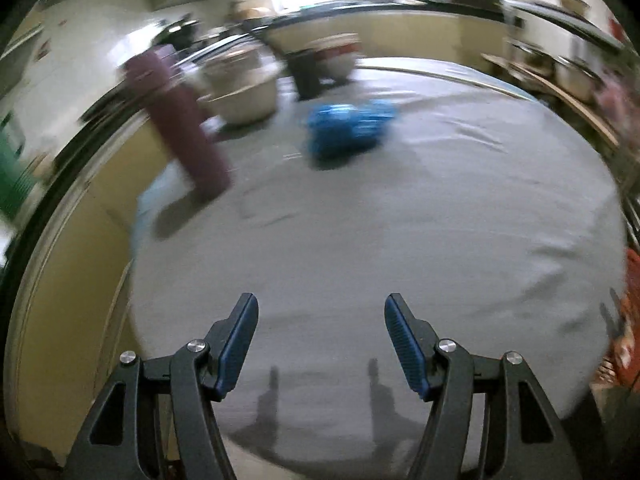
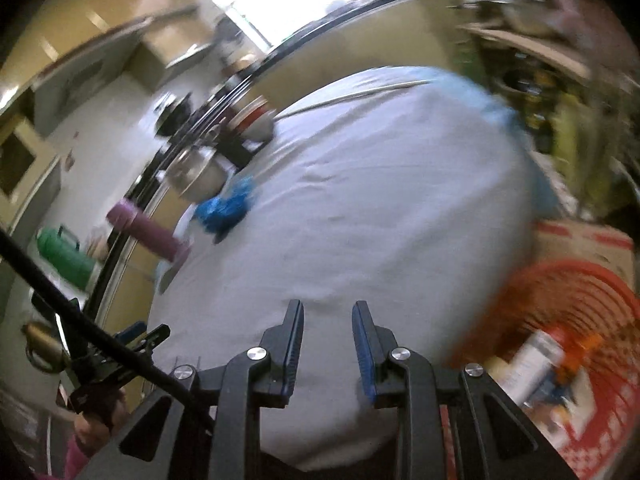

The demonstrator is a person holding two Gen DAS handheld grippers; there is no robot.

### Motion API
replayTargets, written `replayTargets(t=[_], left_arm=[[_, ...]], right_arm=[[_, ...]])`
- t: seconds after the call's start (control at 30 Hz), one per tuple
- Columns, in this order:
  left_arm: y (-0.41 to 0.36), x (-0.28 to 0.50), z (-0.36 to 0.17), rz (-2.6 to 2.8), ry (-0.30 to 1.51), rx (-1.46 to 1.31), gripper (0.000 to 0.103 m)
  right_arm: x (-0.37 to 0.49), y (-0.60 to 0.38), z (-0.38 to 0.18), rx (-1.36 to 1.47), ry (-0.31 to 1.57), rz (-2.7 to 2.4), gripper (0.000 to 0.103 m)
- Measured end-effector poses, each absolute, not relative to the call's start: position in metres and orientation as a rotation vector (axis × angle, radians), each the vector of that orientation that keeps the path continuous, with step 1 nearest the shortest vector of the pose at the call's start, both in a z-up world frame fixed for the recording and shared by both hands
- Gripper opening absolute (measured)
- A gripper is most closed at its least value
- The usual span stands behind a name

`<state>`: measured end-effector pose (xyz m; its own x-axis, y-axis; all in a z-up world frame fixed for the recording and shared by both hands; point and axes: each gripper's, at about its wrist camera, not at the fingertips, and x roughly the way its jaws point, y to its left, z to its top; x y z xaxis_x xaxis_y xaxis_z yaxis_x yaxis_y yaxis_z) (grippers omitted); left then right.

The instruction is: Collect trash

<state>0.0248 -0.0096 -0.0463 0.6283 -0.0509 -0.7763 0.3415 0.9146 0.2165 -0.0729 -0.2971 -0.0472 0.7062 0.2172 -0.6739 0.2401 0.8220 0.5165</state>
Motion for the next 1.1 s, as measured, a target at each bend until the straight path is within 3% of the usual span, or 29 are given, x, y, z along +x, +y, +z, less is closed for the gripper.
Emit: replayTargets(t=[0.53,0.6,0.63,0.67,0.7,0.8,0.83,1.0,1.1], left_arm=[[0.129,0.046,-0.069,-0.022,0.911,0.178,0.067],[0.138,0.047,-0.067,-0.005,0.903,0.167,0.067],[0.141,0.047,-0.066,0.001,0.900,0.166,0.067],[0.143,0.047,-0.064,0.004,0.895,0.164,0.067],[0.145,0.047,-0.063,0.006,0.890,0.162,0.067],[0.148,0.051,-0.058,0.007,0.876,0.159,0.067],[0.147,0.052,-0.056,0.002,0.869,0.163,0.067],[0.130,0.067,-0.047,-0.050,0.835,0.205,0.067],[0.105,0.086,-0.041,-0.125,0.795,0.251,0.074]], right_arm=[[0.214,-0.160,-0.038,0.519,0.866,0.118,0.029],[0.240,-0.151,-0.044,0.520,0.884,0.102,0.035],[0.249,-0.146,-0.047,0.507,0.894,0.084,0.045],[0.261,-0.140,-0.052,0.471,0.914,0.052,0.069],[0.271,-0.135,-0.059,0.426,0.930,0.018,0.074],[0.284,-0.126,-0.077,0.293,0.942,-0.034,0.067],[0.285,-0.126,-0.084,0.267,0.965,-0.041,0.043],[0.250,-0.150,-0.084,0.323,0.924,0.010,0.038],[0.220,-0.163,-0.079,0.356,0.907,0.049,0.038]])
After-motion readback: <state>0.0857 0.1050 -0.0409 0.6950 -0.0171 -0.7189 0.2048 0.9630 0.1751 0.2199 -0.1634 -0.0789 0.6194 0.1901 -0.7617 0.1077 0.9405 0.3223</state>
